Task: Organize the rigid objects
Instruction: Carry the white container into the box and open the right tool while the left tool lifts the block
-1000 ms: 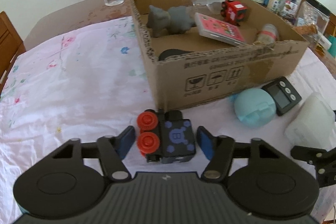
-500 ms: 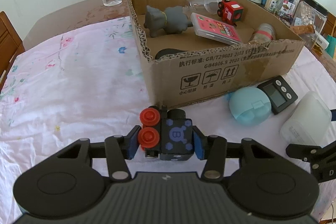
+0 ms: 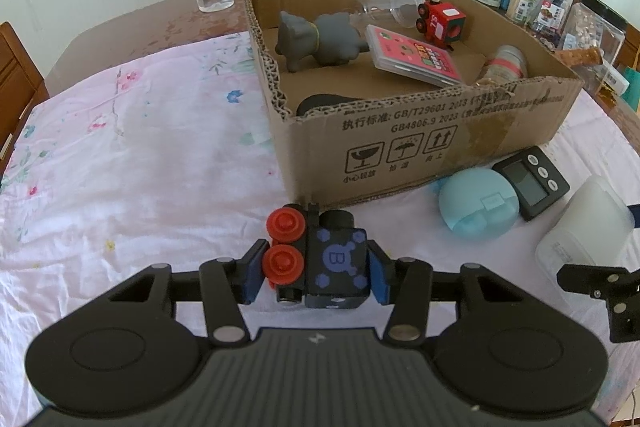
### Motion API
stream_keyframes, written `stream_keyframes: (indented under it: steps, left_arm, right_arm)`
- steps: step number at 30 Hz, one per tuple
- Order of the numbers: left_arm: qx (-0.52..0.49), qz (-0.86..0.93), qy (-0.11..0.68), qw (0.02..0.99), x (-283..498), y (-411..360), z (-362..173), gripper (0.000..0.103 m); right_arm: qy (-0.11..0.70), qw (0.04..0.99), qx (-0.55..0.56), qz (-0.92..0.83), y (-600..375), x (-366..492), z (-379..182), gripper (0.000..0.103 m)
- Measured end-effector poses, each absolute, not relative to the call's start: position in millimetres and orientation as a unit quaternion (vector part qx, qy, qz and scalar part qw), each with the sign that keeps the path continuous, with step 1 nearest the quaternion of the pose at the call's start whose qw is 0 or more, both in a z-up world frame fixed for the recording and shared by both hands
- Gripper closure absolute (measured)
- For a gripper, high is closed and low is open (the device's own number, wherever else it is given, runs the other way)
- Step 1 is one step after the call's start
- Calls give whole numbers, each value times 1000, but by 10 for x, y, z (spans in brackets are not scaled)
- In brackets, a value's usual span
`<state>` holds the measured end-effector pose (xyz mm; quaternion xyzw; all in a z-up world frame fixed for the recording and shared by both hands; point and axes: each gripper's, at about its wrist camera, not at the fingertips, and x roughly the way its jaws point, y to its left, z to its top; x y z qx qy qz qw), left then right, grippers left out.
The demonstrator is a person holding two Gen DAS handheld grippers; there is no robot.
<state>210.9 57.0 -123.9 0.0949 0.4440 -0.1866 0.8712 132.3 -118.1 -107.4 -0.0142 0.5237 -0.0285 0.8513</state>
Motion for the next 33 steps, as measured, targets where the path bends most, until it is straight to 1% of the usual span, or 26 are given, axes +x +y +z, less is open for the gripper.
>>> stream_keyframes:
  steps: [12, 19, 27, 33]
  left_arm:
    - [100, -191, 449, 867, 2158, 549, -1242, 53]
    - [112, -213, 457, 856, 2121, 543, -1179, 54]
    - [142, -250, 450, 845, 2010, 581, -867, 54]
    - [146, -272, 448, 839, 1917, 613, -602, 54]
  right_arm:
    - [524, 851, -39, -5, -1160, 1396, -1064, 16]
    - [522, 852, -46, 14, -1184, 1385, -950, 16]
    - [514, 855, -62, 43, -1268, 1385, -702, 16]
    - [490, 867, -54, 74, -1326, 1465, -348, 16]
